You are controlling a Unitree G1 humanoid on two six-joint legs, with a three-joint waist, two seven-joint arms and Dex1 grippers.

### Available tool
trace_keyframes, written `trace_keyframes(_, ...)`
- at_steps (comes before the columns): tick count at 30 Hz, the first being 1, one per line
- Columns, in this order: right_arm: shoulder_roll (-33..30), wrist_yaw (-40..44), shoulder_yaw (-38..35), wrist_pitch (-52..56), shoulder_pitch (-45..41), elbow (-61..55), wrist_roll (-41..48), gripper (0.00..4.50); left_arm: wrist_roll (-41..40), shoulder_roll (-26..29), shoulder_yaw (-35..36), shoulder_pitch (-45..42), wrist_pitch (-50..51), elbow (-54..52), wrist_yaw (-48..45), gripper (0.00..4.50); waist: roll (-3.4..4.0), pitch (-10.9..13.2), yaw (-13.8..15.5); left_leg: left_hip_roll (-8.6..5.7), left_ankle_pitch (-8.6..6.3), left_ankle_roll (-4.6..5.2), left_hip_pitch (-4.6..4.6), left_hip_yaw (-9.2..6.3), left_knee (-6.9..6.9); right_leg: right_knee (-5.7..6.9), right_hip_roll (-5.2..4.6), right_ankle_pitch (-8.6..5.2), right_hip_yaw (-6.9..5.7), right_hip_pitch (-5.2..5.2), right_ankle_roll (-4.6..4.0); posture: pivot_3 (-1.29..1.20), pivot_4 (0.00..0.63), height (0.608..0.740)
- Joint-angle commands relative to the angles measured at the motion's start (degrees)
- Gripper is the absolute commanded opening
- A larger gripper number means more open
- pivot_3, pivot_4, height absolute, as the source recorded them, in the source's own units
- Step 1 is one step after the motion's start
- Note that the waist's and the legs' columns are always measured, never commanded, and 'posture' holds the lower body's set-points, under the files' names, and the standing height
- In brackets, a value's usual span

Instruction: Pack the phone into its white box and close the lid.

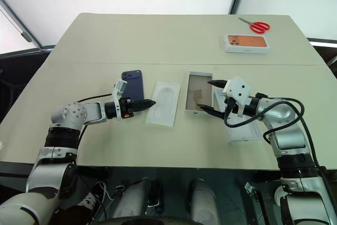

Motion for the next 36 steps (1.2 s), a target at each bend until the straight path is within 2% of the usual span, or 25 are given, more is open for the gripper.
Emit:
trace_keyframes(1,0.13,-0.05,-0.5,-0.88,-1.22,-1.13,0.32,4.5,1.8,-0.73,-1.05,0.43,0.9,1.16,0.29,0.52,0.06,-0.04,0.21,0.0,0.0,-0.01,0.02,0.0,0.0,0.0,0.0,0.0,-0.01,0.03,0.0,0.0,0.15,0.738)
trace_keyframes(2,0.14,-0.07,-0.48,-0.93,-1.26,-1.11,0.29,4.5,1.74,-0.88,-0.91,0.48,1.03,0.94,0.24,0.02,0.09,-0.06,0.29,0.0,-0.01,-0.03,0.04,0.0,0.0,0.01,-0.01,-0.01,-0.02,0.05,-0.01,0.0,0.15,0.738)
trace_keyframes(12,0.15,-0.23,-0.39,-1.23,-1.75,-0.62,0.16,4.5,1.21,-1.93,3.38,0.11,4.23,1.82,2.28,0.02,0.1,-0.07,0.0,0.0,0.0,-0.05,0.05,-0.06,-0.01,0.0,-0.03,-0.09,-0.02,0.04,-0.19,0.0,0.15,0.738)
trace_keyframes(17,0.03,1.84,-0.03,2.88,-1.21,-1.77,3.05,4.5,-2.19,-3.47,10.21,-1.36,7.69,0.61,5.84,0.02,0.06,-0.04,-0.32,0.01,0.0,-0.05,0.04,-0.06,-0.02,0.0,-0.01,0.0,-0.02,0.02,-0.03,0.0,0.15,0.738)
trace_keyframes(23,-0.61,6.21,4.57,10.26,-1.52,-3.2,3.62,4.5,-6.42,-5.53,18.66,-3.64,11.31,-3.33,12.65,0.02,-0.13,0.08,-1.09,0.03,0.06,0.04,-0.01,-0.08,-0.03,0.01,0.01,0.02,-0.04,-0.01,0.0,0.0,0.15,0.738)
trace_keyframes(29,-1.41,9.12,8.81,12.42,-6.52,3.89,-0.44,4.5,-7.31,-6.01,23.57,-4.72,14.93,-8.06,19.8,0.02,-0.23,0.14,-1.1,0.01,0.05,0.02,-0.05,-0.08,-0.03,0.01,0.03,0.02,-0.05,-0.04,0.0,0.0,0.15,0.738)
trace_keyframes(34,0.62,10.88,10.49,12.11,-10.21,8.75,-1.76,4.5,-7.77,-7.55,25.58,-4.78,15.75,-11.23,23.37,0.02,-0.33,0.2,-1.1,0.01,0.05,0.02,-0.05,-0.07,-0.04,0.01,0.06,0.03,-0.06,-0.02,0.01,0.0,0.15,0.738)
trace_keyframes(36,0.8,11.99,11.7,11.45,-11.22,10.53,-2.92,3.91,-7.56,-7.91,25.46,-4.26,15.12,-12.34,23.94,0.0,-0.34,0.21,-1.18,0.02,0.05,0.01,-0.05,-0.06,-0.04,0.01,0.1,0.03,-0.05,-0.02,0.01,0.0,0.15,0.738)
